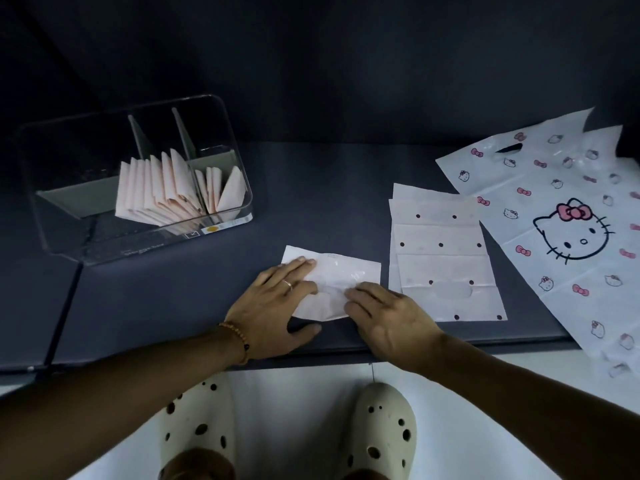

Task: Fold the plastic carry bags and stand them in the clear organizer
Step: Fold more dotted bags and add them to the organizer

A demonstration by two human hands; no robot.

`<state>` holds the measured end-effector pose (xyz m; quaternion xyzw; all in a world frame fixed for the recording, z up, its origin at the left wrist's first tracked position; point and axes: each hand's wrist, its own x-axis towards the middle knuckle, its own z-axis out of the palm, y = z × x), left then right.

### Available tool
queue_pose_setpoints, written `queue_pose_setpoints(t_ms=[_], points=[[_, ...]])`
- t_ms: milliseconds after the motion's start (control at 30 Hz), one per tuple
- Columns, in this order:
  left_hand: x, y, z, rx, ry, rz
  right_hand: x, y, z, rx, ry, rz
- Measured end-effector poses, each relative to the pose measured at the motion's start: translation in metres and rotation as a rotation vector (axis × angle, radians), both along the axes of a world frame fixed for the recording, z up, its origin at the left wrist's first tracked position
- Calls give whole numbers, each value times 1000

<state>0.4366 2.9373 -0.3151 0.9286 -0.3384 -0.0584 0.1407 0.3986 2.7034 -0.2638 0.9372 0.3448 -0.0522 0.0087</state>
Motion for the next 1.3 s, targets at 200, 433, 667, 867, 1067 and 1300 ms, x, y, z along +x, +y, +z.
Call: queue_pose_setpoints(t_ms=[200,433,667,867,1067,1300], points=[[28,12,21,-33,76,-85,7,-2,9,327,193,-371],[70,20,44,11,508,100,24,11,1,541,312,-877],[63,5,32,-56,464,417,27,12,-12,457,215,-1113],[61,-1,30,-55,416,580,31,13,-15,471,199,-1149],[49,-4,30,-8,127,580,39,8,-13,521,283,-1201],[30,16,8,-43,-299,-113,38,14,-9,489,271,-1194]])
